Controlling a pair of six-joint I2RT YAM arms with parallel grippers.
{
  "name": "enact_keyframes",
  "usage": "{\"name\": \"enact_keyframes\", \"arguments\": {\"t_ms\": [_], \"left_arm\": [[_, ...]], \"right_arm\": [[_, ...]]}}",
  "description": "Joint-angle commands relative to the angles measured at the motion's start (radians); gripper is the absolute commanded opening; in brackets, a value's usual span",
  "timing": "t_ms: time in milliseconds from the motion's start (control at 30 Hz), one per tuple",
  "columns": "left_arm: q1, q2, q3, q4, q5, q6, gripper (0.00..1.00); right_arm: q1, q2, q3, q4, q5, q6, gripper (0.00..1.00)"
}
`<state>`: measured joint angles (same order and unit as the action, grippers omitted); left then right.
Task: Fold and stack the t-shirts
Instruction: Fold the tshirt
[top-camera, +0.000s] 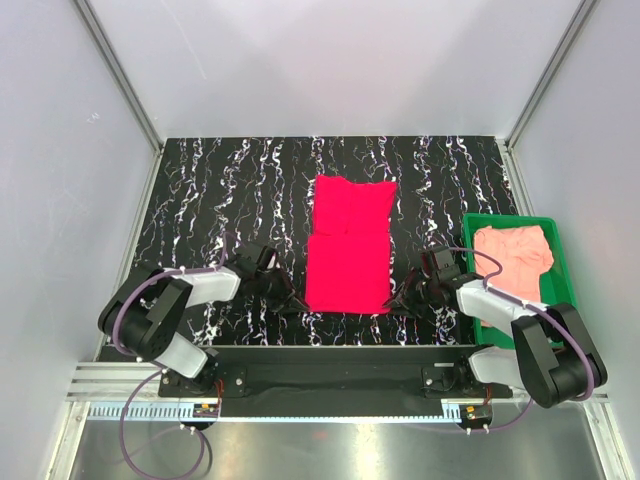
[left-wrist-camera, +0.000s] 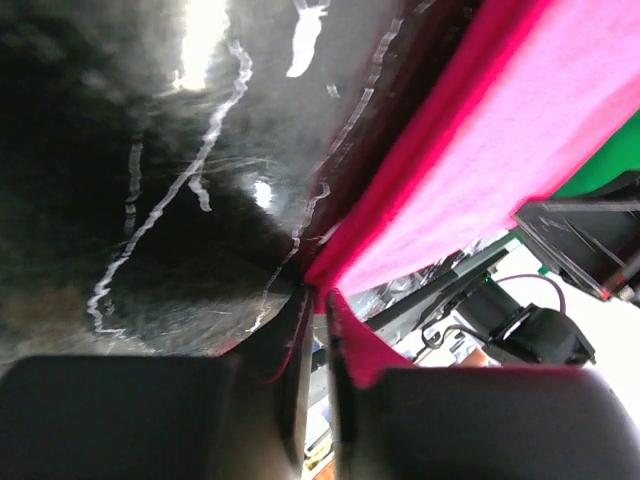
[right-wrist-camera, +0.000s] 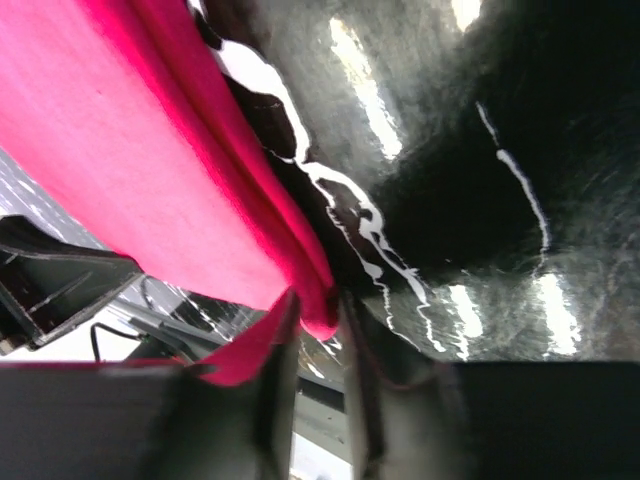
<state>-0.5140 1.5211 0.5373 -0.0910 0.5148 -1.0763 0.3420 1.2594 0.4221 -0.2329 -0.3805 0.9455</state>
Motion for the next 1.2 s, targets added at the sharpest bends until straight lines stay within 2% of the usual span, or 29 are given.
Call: {"name": "enact_keyframes", "arguments": {"t_ms": [0, 33, 67, 133, 467, 733, 800, 967, 1067, 1167], "left_arm": [[0.000, 0.037, 0.012, -0.021, -0.107, 0.084, 0.00], [-0.001, 0.033, 0.016, -0.030, -0.116, 0.096, 0.00], [-0.004, 0.027, 0.023, -0.036, -0.124, 0.120, 0.00], [-0.015, -0.015, 0.021, -0.052, -0.150, 0.134, 0.00], [-0.136, -0.262, -0.045, -0.205, -0.194, 0.109, 0.00], [-0.311, -0.460, -0.068, -0.294, -0.262, 0.021, 0.00], [-0.317, -0.492, -0.045, -0.341, -0.272, 0.035, 0.00], [-0.317, -0.516, 0.047, -0.400, -0.269, 0.044, 0.00], [-0.304, -0.477, 0.148, -0.449, -0.288, 0.087, 0.00], [-0.229, -0.411, 0.229, -0.451, -0.222, 0.128, 0.00]], "right_arm": [[0.000, 0.017, -0.016, -0.051, 0.061, -0.045, 0.24], [0.000, 0.017, -0.014, -0.054, 0.058, -0.047, 0.20], [0.000, 0.014, -0.011, -0.059, 0.058, -0.051, 0.07], [0.003, 0.008, 0.004, -0.080, 0.054, -0.074, 0.00], [0.081, -0.070, 0.066, -0.230, 0.026, -0.113, 0.00], [0.207, -0.273, -0.031, -0.316, 0.014, 0.015, 0.00], [0.259, -0.352, -0.026, -0.362, 0.026, 0.068, 0.00], [0.265, -0.448, 0.033, -0.434, 0.041, 0.125, 0.00], [0.262, -0.424, 0.168, -0.456, 0.080, 0.105, 0.00], [0.232, -0.315, 0.266, -0.447, 0.065, 0.072, 0.00]]}}
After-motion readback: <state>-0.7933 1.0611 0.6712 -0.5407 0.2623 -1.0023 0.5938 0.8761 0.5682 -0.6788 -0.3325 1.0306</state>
